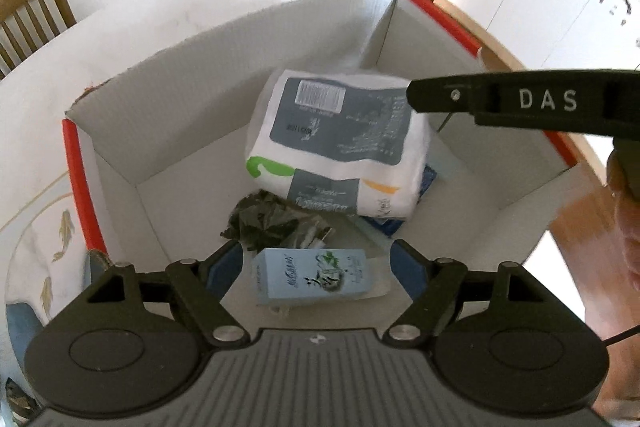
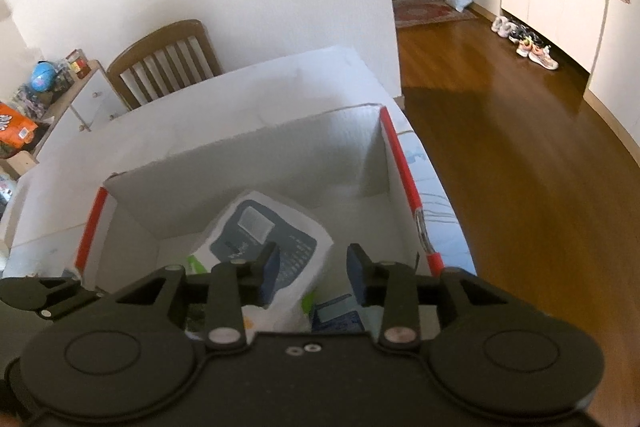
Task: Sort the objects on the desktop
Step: 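Lower the tea box and white packet into the shoebox and open both tools, then withdraw both tools from the shoebox back over the table items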
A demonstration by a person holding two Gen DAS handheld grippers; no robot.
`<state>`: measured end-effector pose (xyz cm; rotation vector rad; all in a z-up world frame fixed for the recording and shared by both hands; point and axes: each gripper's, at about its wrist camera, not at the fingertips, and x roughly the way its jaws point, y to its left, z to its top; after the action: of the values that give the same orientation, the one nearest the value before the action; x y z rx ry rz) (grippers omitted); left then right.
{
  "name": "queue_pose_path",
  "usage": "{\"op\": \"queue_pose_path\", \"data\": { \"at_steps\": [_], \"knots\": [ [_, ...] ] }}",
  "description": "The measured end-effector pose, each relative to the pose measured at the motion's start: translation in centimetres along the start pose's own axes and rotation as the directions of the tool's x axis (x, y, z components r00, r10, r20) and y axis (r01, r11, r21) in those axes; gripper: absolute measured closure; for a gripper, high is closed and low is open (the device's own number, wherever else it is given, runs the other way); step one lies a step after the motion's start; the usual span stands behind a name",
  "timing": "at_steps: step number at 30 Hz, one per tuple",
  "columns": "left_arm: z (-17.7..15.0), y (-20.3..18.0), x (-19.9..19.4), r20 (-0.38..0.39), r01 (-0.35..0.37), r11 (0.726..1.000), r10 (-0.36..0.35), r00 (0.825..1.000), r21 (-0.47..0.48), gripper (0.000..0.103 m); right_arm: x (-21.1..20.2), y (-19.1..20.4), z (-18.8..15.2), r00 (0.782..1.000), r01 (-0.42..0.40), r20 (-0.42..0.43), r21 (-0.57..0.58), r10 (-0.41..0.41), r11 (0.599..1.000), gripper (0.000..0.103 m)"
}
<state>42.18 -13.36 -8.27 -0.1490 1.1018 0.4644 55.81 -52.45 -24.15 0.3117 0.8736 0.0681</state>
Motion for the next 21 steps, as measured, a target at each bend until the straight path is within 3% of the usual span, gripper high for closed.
{"op": "queue_pose_path", "data": {
  "at_steps": [8,16,18,19,21],
  "knots": [
    [0.0,0.8,-0.8,0.064,0.015,1.0,-0.015,0.998,-0.004,0.022,-1.5,0.6,-0.3,1.0,-0.017,0.02,-0.028,0.018,0.999,0.055],
    [-1.1,1.1,-3.1,0.13,0.031,0.999,-0.032,0.991,0.006,0.02,-2.8,0.9,-0.7,0.999,-0.036,0.033,-0.037,0.037,0.999,0.052],
    [-1.5,1.2,-4.0,0.144,0.039,0.999,-0.038,0.989,-0.001,0.019,-3.1,1.1,-0.9,0.998,-0.045,0.036,-0.043,0.046,0.998,0.046],
    [-1.7,1.2,-4.2,0.15,0.042,0.999,-0.041,0.988,-0.001,0.019,-3.3,1.3,-1.0,0.998,-0.047,0.041,-0.046,0.049,0.998,0.037],
    [-2.0,1.4,-4.6,0.162,0.041,0.999,-0.039,0.986,-0.006,0.018,-3.7,1.5,-1.2,0.997,-0.055,0.049,-0.053,0.058,0.997,0.035]
  ]
}}
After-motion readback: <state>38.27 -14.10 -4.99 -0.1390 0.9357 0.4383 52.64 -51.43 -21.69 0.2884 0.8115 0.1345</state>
